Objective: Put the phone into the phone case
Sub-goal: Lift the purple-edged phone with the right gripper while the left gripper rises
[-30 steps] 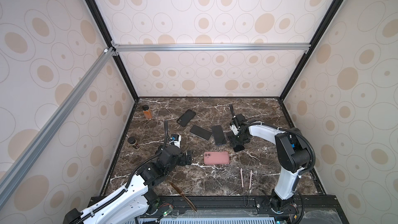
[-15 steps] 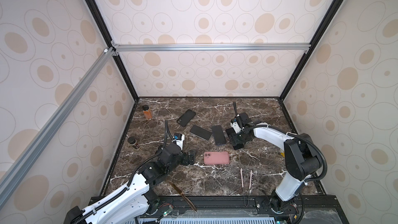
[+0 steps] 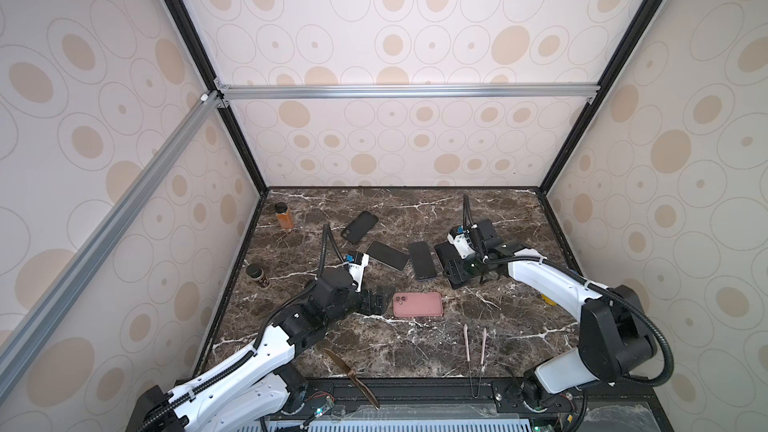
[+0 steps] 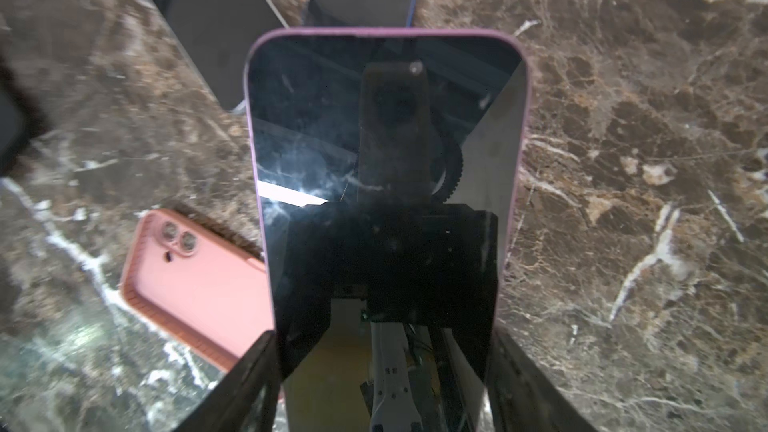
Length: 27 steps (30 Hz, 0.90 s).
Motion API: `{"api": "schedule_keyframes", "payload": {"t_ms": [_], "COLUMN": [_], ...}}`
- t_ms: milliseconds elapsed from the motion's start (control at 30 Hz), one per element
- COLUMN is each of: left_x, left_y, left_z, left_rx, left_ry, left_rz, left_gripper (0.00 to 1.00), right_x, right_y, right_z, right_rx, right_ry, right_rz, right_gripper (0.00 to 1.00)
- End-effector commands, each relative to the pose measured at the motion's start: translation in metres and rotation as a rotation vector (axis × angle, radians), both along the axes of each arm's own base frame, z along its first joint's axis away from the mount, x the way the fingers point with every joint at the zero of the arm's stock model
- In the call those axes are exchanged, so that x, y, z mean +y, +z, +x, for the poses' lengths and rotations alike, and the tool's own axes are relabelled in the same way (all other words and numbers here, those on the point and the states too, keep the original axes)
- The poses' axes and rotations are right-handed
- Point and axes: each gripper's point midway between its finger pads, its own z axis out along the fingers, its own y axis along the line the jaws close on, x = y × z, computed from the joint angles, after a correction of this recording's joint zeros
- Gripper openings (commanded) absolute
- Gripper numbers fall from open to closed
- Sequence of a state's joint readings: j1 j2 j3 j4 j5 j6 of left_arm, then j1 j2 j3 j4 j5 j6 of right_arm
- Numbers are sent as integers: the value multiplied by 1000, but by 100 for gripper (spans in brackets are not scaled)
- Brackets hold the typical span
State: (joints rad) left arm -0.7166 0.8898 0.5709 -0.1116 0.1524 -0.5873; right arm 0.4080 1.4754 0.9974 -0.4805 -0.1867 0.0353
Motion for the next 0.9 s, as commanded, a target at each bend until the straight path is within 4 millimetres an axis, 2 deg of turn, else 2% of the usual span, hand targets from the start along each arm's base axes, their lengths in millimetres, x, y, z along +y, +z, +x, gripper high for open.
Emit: {"api": "schedule_keyframes", "payload": {"t_ms": [0,400,667,867], "left_x": [-16,-46,-58,-67], "left_y": [37,58,60,61], "left_z": [6,22,39,44], "left_rx": [-44,-4,58,96], "left_ry": [-51,-141,-155,-194], "left_rz": [-91,-177,-228,-275], "left_gripper": [100,100,93,85], "right_x": [17,44,58,64], "right_y": [24,57,70,78], "right_z": [-4,-35,-50,-58], "right_rx": [-70,-139,-163,-193], "right_ry": [80,229,290,320], "right_rz": [104,205,208,196], "right_gripper": [8,6,6,6]}}
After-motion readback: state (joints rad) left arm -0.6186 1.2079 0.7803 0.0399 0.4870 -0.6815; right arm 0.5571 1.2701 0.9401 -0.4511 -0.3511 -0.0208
